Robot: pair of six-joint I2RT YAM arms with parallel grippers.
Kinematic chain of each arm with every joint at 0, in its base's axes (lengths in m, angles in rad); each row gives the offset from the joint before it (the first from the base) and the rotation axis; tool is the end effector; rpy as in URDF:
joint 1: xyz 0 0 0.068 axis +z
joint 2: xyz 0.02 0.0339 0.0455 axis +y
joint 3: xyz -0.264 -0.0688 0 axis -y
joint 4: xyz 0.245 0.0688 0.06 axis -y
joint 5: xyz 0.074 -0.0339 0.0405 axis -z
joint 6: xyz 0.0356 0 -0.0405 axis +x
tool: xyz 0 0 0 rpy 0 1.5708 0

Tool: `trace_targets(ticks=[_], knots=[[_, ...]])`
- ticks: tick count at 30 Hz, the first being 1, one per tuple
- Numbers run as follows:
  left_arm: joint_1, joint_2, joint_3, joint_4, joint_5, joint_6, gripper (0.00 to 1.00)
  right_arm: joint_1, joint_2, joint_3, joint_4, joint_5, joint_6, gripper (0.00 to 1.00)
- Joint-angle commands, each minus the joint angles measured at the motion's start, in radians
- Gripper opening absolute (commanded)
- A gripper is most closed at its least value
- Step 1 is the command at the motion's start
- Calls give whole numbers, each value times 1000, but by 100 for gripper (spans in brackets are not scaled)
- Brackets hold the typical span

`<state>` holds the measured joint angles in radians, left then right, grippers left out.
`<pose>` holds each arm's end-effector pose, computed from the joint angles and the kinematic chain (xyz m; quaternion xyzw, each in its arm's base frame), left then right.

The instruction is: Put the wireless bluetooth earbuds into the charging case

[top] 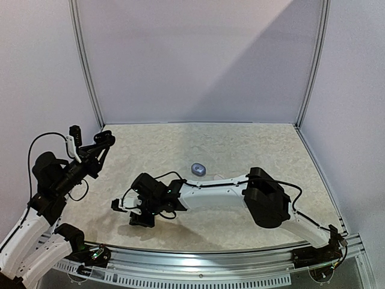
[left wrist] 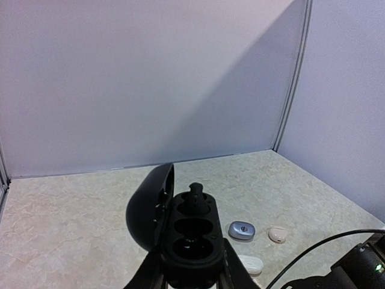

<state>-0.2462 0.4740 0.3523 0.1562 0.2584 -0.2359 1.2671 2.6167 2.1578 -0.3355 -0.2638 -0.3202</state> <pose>0.1374 -0.0439 0.2676 0.0962 0.6885 -0.2572 0.6712 0.1618 0.5473 0.1137 -0.6890 0.6079 0.2794 0.2785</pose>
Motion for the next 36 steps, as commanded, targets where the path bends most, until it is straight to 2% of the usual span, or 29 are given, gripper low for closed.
trace_targets(ticks=[1,9,14,21,28,33,36], knots=[[13,8,-18,24,14,0,0,10,1,-37,-126,26,-12,27],[13,6,-18,24,13,0,0,9,-30,-68,-131,48,10,22],[15,5,-19,27,17,1,0,4,-124,-229,-49,178,30,22],[16,0,-20,28,25,6,0,-16,-279,-463,-29,257,96,21],[15,2,-28,47,72,3,0,-44,-467,-769,-47,388,286,21],[15,18,-46,111,238,-51,0,-51,-594,-954,-39,434,449,22],[13,31,-51,135,286,-74,0,-50,-645,-1031,-33,428,527,22]])
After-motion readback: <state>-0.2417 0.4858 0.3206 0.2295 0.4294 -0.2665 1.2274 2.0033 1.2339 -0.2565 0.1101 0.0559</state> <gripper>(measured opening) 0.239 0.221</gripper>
